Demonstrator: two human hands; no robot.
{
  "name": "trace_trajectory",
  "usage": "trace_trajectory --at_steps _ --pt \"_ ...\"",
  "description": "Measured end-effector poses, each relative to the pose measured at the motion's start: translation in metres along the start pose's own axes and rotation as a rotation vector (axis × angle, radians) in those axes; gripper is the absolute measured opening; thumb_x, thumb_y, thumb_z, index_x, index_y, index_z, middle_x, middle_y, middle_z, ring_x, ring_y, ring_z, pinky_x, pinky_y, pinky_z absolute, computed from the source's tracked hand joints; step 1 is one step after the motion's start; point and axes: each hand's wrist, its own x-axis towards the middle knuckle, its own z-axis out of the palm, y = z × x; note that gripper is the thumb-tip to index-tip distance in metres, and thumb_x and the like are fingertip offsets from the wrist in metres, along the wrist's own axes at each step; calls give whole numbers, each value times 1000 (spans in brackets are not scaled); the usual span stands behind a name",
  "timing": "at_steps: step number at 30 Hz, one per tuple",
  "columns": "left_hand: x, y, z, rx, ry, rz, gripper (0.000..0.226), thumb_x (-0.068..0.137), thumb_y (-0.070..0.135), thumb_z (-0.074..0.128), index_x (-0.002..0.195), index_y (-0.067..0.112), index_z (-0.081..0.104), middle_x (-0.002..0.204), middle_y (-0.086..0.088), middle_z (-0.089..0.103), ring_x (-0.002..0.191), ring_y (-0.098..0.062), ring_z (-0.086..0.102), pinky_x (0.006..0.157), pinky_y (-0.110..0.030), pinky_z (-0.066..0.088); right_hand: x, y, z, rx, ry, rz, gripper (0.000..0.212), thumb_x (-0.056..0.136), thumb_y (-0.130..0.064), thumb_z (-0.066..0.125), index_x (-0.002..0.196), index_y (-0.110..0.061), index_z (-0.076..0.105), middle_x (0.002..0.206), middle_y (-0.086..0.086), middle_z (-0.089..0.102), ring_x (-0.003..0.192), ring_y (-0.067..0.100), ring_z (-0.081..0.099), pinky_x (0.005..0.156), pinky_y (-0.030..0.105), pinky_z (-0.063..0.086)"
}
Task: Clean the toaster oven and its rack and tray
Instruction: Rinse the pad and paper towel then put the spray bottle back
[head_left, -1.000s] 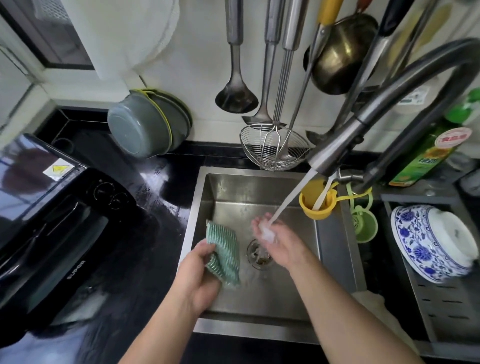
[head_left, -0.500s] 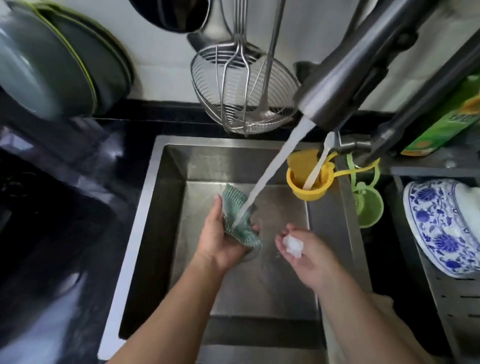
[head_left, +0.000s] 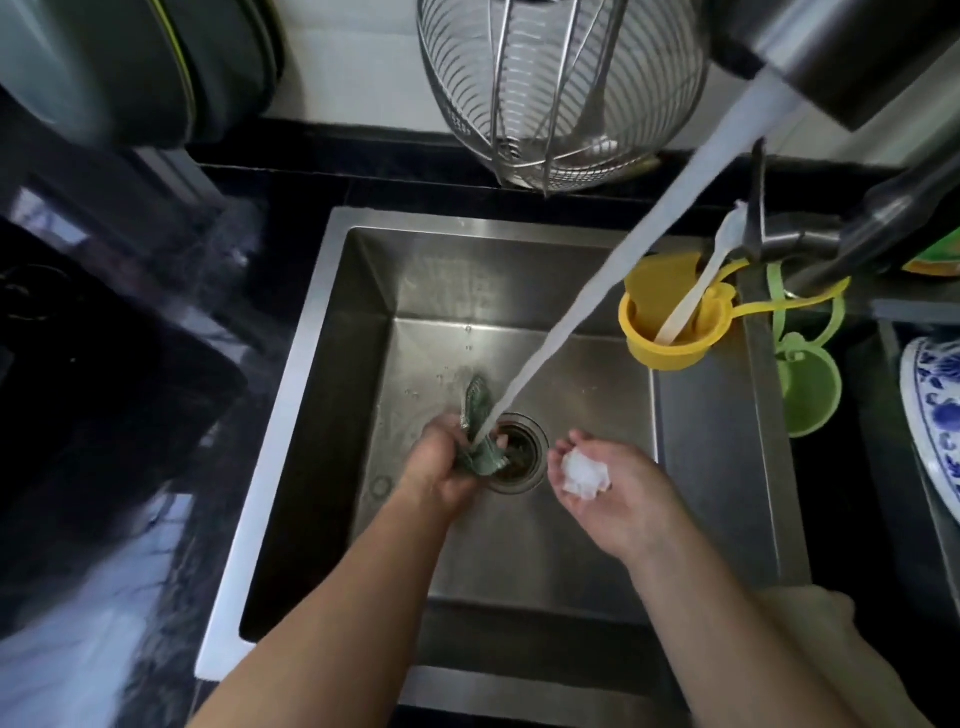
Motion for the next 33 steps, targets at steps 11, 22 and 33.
trace_trajectory --at_steps 11,22,33 --pt "1 7 -7 12 15 45 24 85 -14 43 89 7 54 93 -19 64 84 -35 66 78 -52 61 4 18 7 12 -6 35 18 94 2 55 110 0 61 90 16 62 77 25 62 76 31 54" --pt "-1 7 -1 25 -119 106 44 96 -13 40 121 21 52 111 -23 69 60 -24 62 51 -34 49 5 22 -1 52 58 21 20 93 2 55 113 0 61 97 17 61 82 25 62 83 32 53" --pt "13 -12 16 956 108 353 18 105 12 51 87 11 53 84 -20 63 72 -21 70 63 -31 57 3 23 -4 35 71 -1 17 95 1 53 110 1 62 98 17 61 82 26 62 82 32 53"
